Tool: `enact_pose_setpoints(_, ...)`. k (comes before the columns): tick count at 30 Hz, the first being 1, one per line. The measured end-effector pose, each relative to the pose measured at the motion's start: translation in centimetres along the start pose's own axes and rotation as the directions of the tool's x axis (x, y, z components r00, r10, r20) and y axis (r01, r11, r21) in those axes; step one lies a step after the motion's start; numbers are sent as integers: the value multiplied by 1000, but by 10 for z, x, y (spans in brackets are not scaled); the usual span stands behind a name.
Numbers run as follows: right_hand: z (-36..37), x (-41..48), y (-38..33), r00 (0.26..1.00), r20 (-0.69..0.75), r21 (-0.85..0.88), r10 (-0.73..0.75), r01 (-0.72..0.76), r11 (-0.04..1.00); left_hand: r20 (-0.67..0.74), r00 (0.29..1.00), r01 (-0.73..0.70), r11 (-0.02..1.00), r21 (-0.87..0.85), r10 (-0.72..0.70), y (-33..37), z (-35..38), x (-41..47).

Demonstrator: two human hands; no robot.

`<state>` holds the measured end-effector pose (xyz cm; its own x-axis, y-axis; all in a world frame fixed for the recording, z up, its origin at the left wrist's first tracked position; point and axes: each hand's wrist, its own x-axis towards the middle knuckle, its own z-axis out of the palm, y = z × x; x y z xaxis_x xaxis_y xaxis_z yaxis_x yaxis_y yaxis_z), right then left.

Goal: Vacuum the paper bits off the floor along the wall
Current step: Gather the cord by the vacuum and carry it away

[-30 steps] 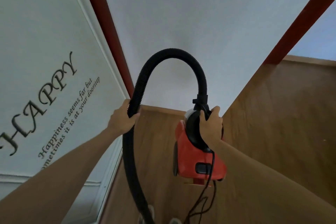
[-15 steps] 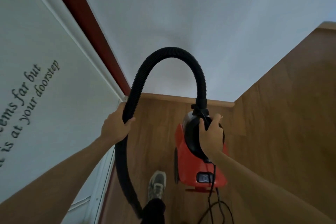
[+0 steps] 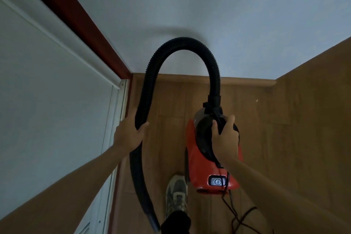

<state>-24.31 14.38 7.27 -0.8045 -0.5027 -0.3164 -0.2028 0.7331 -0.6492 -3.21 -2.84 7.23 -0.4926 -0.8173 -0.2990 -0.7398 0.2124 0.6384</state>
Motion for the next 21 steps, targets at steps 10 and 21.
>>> enact_pose_setpoints(10, 61, 40, 32, 999, 13, 77, 47, -48, 996, 33, 999, -33, 996, -82, 36, -51, 52, 36)
enact_pose_setpoints(21, 84, 69, 53, 998, -37, 108, 45, -41, 993, -13, 996, 83, 968, -236, -88, -48, 106, 69)
